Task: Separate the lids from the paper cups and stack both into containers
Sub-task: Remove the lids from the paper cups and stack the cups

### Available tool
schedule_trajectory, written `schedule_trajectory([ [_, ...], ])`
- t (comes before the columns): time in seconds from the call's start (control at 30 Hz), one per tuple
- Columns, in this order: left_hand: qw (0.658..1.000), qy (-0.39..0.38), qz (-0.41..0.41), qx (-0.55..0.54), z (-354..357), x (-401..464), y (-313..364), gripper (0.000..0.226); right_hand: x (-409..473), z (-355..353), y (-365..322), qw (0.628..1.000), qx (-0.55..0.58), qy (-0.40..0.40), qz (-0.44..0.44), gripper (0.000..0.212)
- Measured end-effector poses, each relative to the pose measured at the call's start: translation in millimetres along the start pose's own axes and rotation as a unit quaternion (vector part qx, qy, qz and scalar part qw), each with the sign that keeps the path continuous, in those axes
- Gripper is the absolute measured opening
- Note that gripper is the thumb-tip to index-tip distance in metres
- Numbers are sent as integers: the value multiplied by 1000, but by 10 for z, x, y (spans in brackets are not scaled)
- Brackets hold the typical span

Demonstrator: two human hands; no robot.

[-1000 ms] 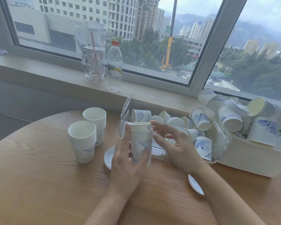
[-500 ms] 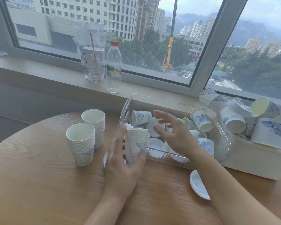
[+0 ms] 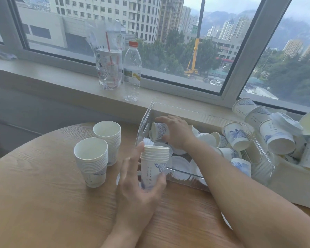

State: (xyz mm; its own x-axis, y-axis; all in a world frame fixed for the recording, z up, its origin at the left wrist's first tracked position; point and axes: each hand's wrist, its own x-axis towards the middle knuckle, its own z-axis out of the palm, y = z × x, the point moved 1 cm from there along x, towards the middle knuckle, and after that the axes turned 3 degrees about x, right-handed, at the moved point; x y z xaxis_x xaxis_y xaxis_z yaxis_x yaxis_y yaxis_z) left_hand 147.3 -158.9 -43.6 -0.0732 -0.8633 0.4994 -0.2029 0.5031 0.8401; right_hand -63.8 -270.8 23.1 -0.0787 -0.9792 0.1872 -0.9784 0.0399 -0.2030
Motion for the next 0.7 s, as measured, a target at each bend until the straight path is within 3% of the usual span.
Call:
schedule_trajectory([
  [0.2,1000,-1,10,-15,-3,-4,36,80,-42,20,71,998,24,58,-13,65],
  [0.3,1000,-7,12,-18,5,-7,44,83,-166,-112,65,987,109,122,-4,62],
  [0.4,1000,-15,16,-22,27,-26,31,88,-446,-351,-36,942,295,161,17,64],
  [0.5,999,-22,30,-16,43,-45,25,94,-825,-569,-227,858,499,123,29,62],
  [0.57,999,-22,40,-10,43,-56,38,93,-1051,-637,-320,817,570,88,29,62],
  [0.7,998,-32,50,-11,50,-73,121,91,-1322,-634,-381,812,580,61,39,54],
])
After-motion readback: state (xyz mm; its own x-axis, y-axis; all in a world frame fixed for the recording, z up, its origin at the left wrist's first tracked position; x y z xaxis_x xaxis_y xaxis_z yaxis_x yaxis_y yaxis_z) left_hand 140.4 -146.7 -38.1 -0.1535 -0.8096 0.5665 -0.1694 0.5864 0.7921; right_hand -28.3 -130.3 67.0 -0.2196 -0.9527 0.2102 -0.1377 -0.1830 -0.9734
